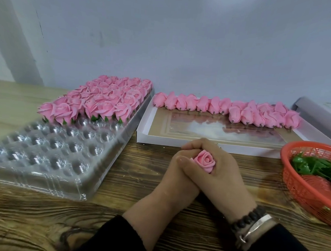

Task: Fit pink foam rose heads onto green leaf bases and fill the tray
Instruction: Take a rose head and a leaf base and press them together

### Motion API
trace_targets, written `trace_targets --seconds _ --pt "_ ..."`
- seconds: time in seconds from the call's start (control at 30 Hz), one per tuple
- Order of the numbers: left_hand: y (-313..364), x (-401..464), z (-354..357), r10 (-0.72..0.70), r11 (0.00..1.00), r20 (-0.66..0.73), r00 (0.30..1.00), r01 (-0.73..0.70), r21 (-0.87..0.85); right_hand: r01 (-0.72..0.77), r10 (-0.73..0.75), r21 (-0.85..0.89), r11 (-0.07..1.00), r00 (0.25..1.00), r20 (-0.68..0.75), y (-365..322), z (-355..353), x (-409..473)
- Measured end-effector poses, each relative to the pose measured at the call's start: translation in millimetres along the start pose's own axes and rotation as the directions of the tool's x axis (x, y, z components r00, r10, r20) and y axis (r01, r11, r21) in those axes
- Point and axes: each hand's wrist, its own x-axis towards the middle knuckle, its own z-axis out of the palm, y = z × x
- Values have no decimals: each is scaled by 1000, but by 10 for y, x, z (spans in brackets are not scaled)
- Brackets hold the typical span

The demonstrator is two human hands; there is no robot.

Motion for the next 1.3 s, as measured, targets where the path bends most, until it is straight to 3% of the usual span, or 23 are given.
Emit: trace_targets --seconds 0.27,0.33,0.47,0.57,0.7,0.83,1.1,1.3 --pt "27 -6 -32 29 999 7 1000 -29 -24 -45 49 -26 999 983 178 62 -156 -52" --pt "1 14 -62 25 999 -4 1000 -25 44 -28 22 47 998 991 131 40 -168 -73" --pt "12 4 -58 48 994 -19 999 -46 95 95 -67 226 969 989 -129 -19 -129 -93" --pt "22 -11 -19 41 996 -1 999 -41 81 160 -133 120 980 970 -203 -63 -52 -113" --pt "24 6 25 -22 998 -6 1000 22 64 148 -158 -66 987 968 -194 -52 18 -111" --pt "-28 -12 41 -87 996 -11 996 88 22 128 -149 -107 986 965 -216 -15 52 -85" --pt "-10 -28 66 -25 998 -25 999 23 -54 33 -32 9 999 996 -80 -18 16 -49" --pt "18 -26 21 -10 999 -39 999 9 -31 4 18 -170 986 992 127 17 -122 -20"
